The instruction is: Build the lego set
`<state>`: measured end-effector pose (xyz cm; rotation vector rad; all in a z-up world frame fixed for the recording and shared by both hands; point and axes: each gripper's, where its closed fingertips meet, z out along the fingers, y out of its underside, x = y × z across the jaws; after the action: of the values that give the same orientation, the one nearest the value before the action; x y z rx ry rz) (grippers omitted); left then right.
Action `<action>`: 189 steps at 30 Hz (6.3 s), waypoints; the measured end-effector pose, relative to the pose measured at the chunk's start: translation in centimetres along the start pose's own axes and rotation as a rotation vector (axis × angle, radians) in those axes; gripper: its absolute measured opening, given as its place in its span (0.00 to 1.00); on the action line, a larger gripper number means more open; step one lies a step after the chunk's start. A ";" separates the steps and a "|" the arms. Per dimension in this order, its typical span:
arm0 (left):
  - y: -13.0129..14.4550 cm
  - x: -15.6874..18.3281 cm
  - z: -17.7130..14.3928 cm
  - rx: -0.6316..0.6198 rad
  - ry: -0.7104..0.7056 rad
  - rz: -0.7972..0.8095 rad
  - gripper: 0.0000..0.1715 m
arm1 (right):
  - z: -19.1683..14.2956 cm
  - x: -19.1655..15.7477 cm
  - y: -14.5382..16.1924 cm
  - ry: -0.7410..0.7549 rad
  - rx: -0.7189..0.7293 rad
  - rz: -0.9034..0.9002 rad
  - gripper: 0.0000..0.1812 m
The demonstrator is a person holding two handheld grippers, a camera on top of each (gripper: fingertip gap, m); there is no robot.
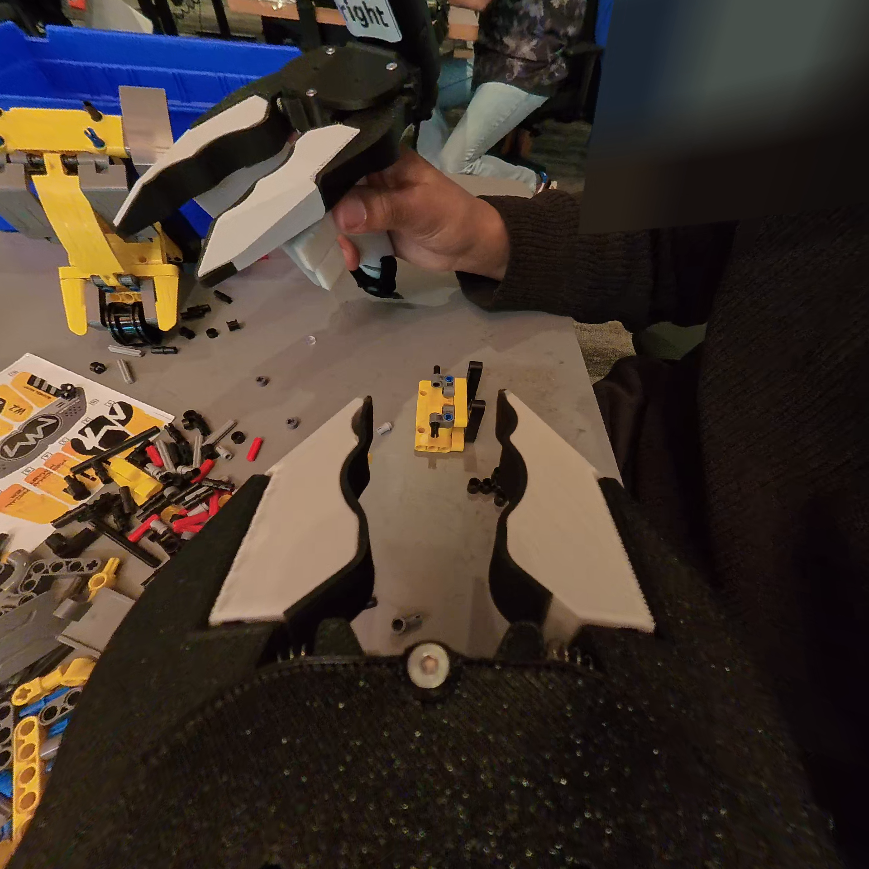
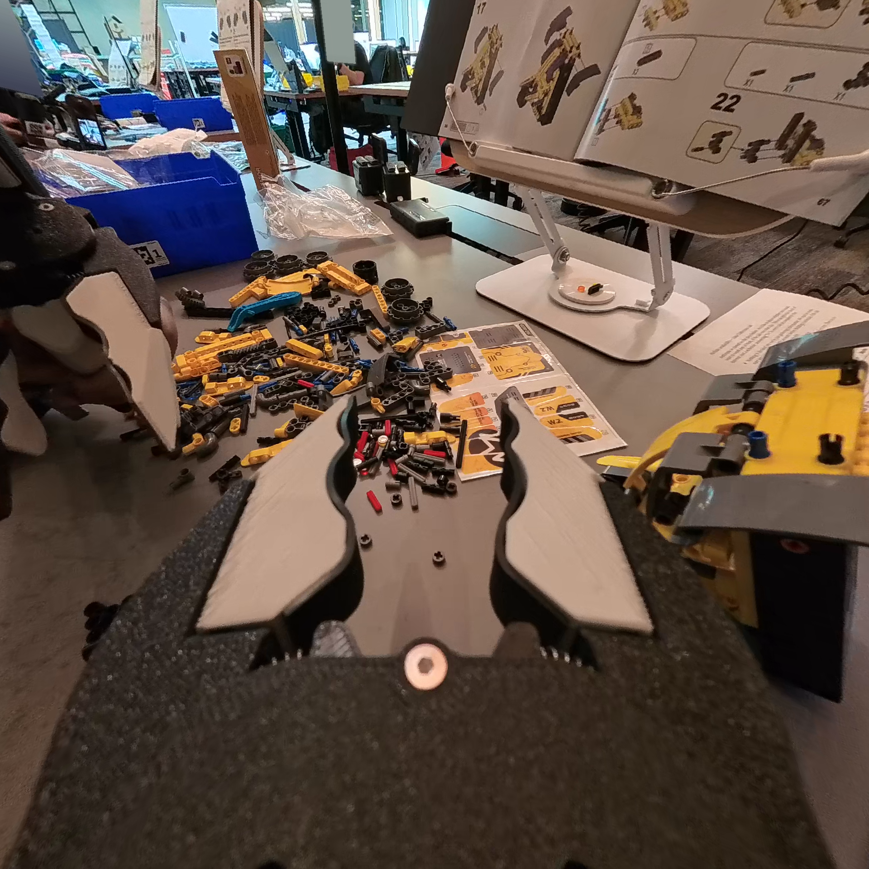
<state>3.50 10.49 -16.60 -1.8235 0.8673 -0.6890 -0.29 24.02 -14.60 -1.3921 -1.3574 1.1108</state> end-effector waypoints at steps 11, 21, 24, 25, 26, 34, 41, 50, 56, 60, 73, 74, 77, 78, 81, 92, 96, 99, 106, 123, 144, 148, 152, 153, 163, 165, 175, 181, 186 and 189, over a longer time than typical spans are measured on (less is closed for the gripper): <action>0.4 -1.2 -0.3 -0.008 -0.054 -0.013 0.29 | -0.3 0.3 -0.3 0.019 0.005 -0.018 0.29; 0.0 -7.1 -3.9 0.046 -0.397 -0.087 0.00 | -0.4 -0.7 0.5 -0.076 -0.039 -0.018 0.00; 0.0 -8.6 -5.2 0.074 -0.484 -0.122 0.00 | -0.3 -0.8 0.6 -0.084 -0.044 -0.021 0.00; 0.0 -8.9 -5.6 0.085 -0.500 -0.135 0.00 | -0.3 -0.9 0.6 -0.085 -0.044 -0.025 0.00; 0.0 -9.1 -5.9 0.097 -0.507 -0.148 0.00 | -0.3 -0.9 0.6 -0.085 -0.044 -0.030 0.00; -0.2 -9.7 -7.1 0.160 -0.513 -0.223 0.11 | -1.1 -1.5 -1.1 -0.071 0.030 -0.118 0.03; 1.2 -11.8 -9.1 0.141 -0.647 -0.308 0.15 | -2.0 -1.4 -2.3 -0.057 0.091 -0.137 0.05; 1.7 -12.9 -11.5 0.211 -0.691 -0.405 0.15 | -3.2 -1.5 -4.0 -0.031 0.188 -0.184 0.05; 2.4 -12.3 -12.5 0.212 -0.715 -0.456 0.14 | -3.0 -2.2 -4.0 -0.077 0.202 -0.155 0.07; 2.8 -8.6 -13.9 0.205 -0.690 -0.489 0.11 | -2.8 -2.4 -3.9 -0.090 0.198 -0.140 0.08; 11.3 -7.8 -15.5 -0.122 -0.933 -0.542 0.04 | -2.4 -1.9 -3.2 -0.089 0.177 -0.106 0.09; 11.4 -8.1 -16.1 -0.112 -0.967 -0.540 0.03 | -2.4 -1.9 -3.2 -0.092 0.176 -0.101 0.09; 11.3 -8.8 -18.0 -0.012 -1.045 -0.550 0.00 | -2.4 -2.3 -3.4 -0.109 0.184 -0.092 0.10; 11.4 -9.0 -18.2 0.021 -1.045 -0.566 0.00 | -2.5 -2.4 -3.5 -0.111 0.187 -0.095 0.10; 11.2 -9.0 -18.4 0.040 -1.053 -0.562 0.00 | -2.4 -2.7 -3.6 -0.118 0.184 -0.103 0.11; 11.4 -9.1 -18.2 0.070 -1.000 -0.612 0.02 | -1.8 -3.1 -2.9 -0.121 0.147 -0.114 0.11; 11.2 -9.2 -18.8 0.148 -0.967 -0.671 0.04 | -1.8 -3.0 -2.8 -0.120 0.144 -0.114 0.11; 11.1 -9.0 -18.7 0.138 -0.975 -0.643 0.03 | -1.7 -3.0 -2.7 -0.118 0.139 -0.111 0.12; 11.1 -9.0 -18.2 0.095 -0.975 -0.615 0.03 | -1.6 -2.8 -2.5 -0.120 0.136 -0.100 0.12; 11.5 -8.9 -17.6 0.036 -0.976 -0.598 0.05 | -1.5 -2.5 -2.5 -0.116 0.143 -0.067 0.16; 6.1 -21.6 -5.2 -0.235 -0.550 -0.627 0.00 | -0.6 -2.1 -1.2 -0.165 0.102 0.020 0.17; 7.2 -21.4 -5.1 -0.284 -0.556 -0.604 0.02 | -0.6 -2.3 -1.4 -0.172 0.107 0.023 0.18; 8.2 -21.4 -5.2 -0.369 -0.596 -0.553 0.05 | -1.2 -1.8 -2.1 -0.141 0.130 0.008 0.18; 8.4 -21.5 -5.0 -0.382 -0.603 -0.544 0.04 | -1.3 -1.7 -2.2 -0.141 0.138 0.014 0.18; 9.3 -21.6 -4.9 -0.455 -0.642 -0.492 0.04 | -1.2 -1.4 -2.0 -0.161 0.137 0.068 0.18; 9.3 -21.6 -5.0 -0.444 -0.638 -0.501 0.03 | -1.2 -1.5 -2.0 -0.161 0.132 0.063 0.19; 1.8 -19.0 -5.4 -0.128 -0.556 -0.247 0.01 | -0.9 -2.1 -1.7 -0.187 0.110 0.069 0.22; -3.2 -13.9 -2.3 -0.052 -0.524 0.200 0.01 | 0.3 -0.7 0.4 -0.043 -0.011 0.005 0.29; -4.0 -11.3 0.2 -0.070 -0.482 0.319 0.01 | 0.0 -2.5 -0.5 -0.146 0.030 0.019 0.12; -4.5 -10.6 0.6 -0.084 -0.527 0.408 0.01 | -1.0 -2.6 -1.7 -0.214 0.119 0.114 0.01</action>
<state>-1.06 20.60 -13.47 -1.7072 0.8735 0.0889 0.29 21.45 -12.67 -1.3058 -1.3496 1.4267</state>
